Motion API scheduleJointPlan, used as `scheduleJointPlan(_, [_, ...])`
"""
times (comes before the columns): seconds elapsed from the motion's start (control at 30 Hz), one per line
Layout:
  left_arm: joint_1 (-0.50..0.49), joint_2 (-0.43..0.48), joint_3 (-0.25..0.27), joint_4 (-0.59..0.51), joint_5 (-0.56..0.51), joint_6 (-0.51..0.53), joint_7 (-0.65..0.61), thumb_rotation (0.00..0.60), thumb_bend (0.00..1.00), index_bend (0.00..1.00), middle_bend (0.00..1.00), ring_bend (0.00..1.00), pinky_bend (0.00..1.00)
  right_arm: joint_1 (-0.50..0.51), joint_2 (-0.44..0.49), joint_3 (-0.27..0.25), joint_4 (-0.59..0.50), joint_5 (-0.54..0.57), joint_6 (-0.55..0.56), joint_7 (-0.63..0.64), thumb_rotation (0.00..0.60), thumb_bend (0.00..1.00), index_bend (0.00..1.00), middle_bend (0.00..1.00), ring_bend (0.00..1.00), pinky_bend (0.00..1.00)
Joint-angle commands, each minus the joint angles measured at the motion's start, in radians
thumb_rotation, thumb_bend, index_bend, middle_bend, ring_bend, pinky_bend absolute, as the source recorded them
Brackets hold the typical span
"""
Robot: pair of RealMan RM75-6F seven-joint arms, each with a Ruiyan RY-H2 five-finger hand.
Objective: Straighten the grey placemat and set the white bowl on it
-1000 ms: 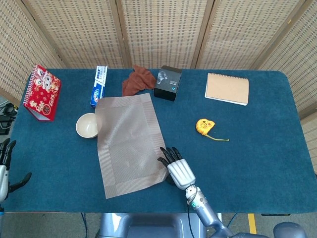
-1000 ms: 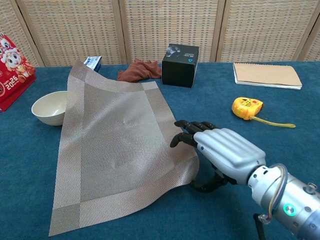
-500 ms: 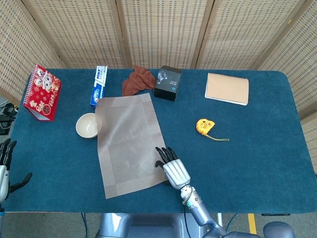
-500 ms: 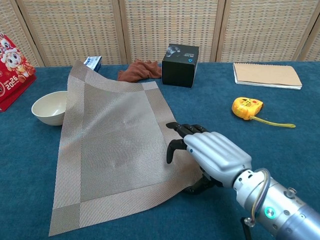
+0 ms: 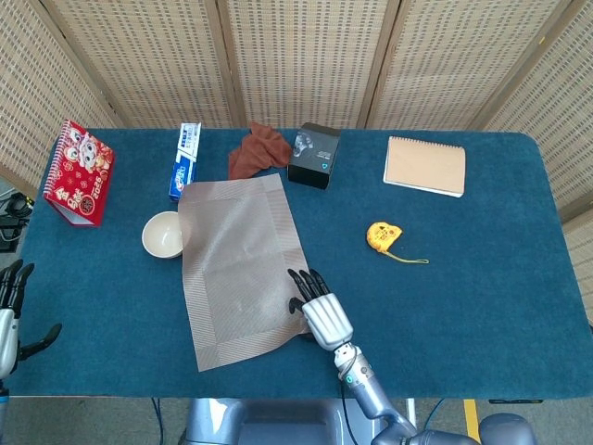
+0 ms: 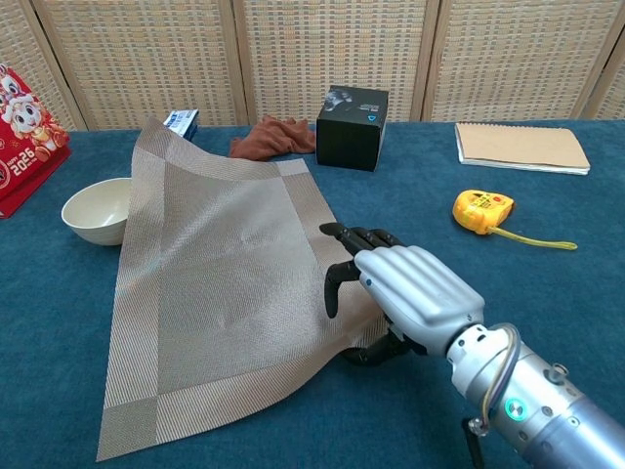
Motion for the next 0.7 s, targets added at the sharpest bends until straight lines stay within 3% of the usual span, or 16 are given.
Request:
scheduleJointPlan(0.03, [0.000,-0.001,0.000,0.000,0.001,0.000,0.001,0.600,0.20,0.04,0.00,0.00,0.00,-0.003,0.004,-0.002,0.000,0.000,0.004,0.003,0.600,0.44,0.63,0.14,0.00,0.00])
scheduleJointPlan(0.27, [-0.001,-0.004,0.001,0.000,0.003,-0.004,0.009,0.600,0.20,0.04,0.00,0.00,0.00,-0.009,0.016,-0.002,-0.005,0.010,0.004,0.005,0.600,0.46,0.71,0.20,0.00,0.00])
scheduleJointPlan(0.7, [-0.003,-0.009,-0.001,0.004,0.002,-0.011,0.012,0.600,0.20,0.04,0.00,0.00,0.00,-0.015,0.025,-0.003,-0.018,0.022,0.005,-0.010,0.600,0.59,0.70,0.17,0.00,0.00])
